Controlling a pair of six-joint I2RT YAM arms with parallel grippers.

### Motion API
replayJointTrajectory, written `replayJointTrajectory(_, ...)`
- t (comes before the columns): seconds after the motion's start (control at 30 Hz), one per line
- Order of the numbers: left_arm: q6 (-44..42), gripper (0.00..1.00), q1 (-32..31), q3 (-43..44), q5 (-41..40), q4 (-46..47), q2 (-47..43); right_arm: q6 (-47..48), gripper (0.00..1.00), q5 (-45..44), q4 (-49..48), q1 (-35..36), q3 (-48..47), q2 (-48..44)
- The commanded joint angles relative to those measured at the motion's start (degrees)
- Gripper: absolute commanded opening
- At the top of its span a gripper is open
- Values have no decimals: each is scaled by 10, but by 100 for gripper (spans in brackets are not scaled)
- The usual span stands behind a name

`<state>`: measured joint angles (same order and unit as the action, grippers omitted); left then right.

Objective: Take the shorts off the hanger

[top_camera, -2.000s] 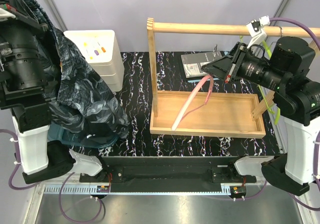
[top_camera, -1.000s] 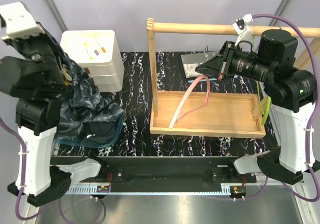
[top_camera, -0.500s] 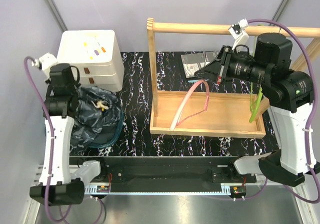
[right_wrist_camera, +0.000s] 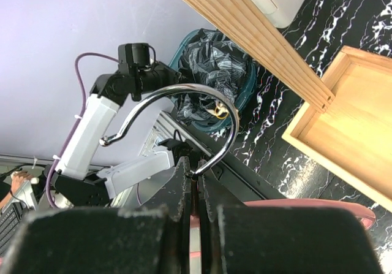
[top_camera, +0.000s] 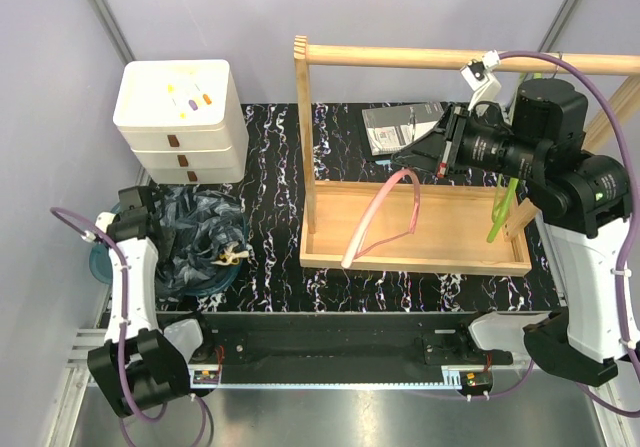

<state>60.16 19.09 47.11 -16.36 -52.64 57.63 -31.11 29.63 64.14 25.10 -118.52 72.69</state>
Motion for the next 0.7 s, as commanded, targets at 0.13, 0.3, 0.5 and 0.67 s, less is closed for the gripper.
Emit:
replayJointTrajectory(0.13, 32, 99, 2, 180, 5, -80, -23, -3, 0, -7, -3, -1, 13, -4)
replayJointTrajectory(0.3, 27, 99, -5, 306, 32, -124, -23, 18, 0, -33, 36, -1, 4, 11)
replayJointTrajectory(0.5, -19, 95, -209, 459, -1, -74, -7, 42, 0, -83, 78, -1, 24, 13)
replayJointTrajectory(0.67, -57, 92, -416, 526, -10, -37, 27, 43, 0, -112, 92, -1, 53, 6)
